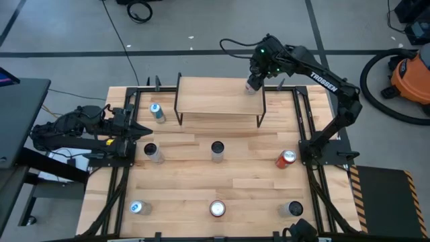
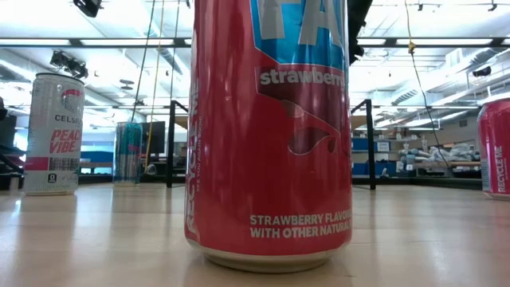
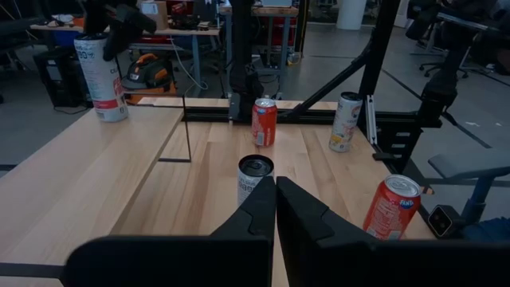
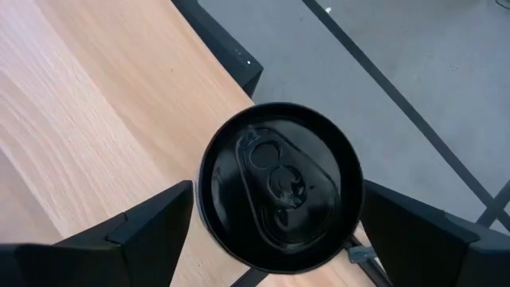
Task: Place canned beverage on shelf
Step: Put the right white pink soda can on the shelf, then put the top white yellow soda can on the shelf
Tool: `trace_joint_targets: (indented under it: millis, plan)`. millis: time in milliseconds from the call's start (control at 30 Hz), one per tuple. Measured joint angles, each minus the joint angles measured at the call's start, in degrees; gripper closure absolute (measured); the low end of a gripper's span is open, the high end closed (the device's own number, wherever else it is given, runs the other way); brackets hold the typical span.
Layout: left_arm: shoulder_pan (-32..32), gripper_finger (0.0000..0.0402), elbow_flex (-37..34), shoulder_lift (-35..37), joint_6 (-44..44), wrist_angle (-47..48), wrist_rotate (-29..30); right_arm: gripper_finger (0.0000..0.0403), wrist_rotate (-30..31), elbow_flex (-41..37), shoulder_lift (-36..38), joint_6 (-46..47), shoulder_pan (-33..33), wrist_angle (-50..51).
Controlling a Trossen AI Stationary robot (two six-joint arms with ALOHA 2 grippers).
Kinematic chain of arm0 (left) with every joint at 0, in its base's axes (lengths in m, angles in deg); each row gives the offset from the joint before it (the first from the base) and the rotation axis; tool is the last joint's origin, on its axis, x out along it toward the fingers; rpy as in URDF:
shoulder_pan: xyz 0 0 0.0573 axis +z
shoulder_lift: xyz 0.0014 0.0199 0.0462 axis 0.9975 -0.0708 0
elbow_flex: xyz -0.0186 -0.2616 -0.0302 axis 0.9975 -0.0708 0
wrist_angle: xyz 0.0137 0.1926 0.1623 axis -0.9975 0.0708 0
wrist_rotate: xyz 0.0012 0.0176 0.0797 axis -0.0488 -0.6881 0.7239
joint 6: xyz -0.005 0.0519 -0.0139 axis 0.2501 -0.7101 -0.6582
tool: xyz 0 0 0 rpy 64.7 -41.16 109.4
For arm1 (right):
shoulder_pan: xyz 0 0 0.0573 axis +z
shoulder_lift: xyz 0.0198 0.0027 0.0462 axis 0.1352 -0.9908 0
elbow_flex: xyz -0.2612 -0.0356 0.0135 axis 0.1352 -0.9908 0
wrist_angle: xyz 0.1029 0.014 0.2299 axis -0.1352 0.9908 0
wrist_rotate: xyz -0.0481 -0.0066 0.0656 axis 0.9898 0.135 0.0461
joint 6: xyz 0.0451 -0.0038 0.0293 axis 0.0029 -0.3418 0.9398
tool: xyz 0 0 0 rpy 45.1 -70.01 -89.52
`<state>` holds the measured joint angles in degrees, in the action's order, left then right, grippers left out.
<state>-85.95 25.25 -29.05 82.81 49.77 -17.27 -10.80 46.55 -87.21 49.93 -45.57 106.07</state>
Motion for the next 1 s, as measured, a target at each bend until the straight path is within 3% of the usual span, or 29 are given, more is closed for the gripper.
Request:
trace_joint_targets:
  millis: [433,1000]
  plan:
    - [0.00,0.0386,0.01,-0.01,0.09,-0.02,-0.02,0.0045,-0.11,9.32,0.21,1.66,1.18,2.11]
    - [0.00,0.0386,0.01,-0.01,2.73,-5.79,-0.02,0.0045,-0.29,10.12,0.24,1.61,3.67,2.35]
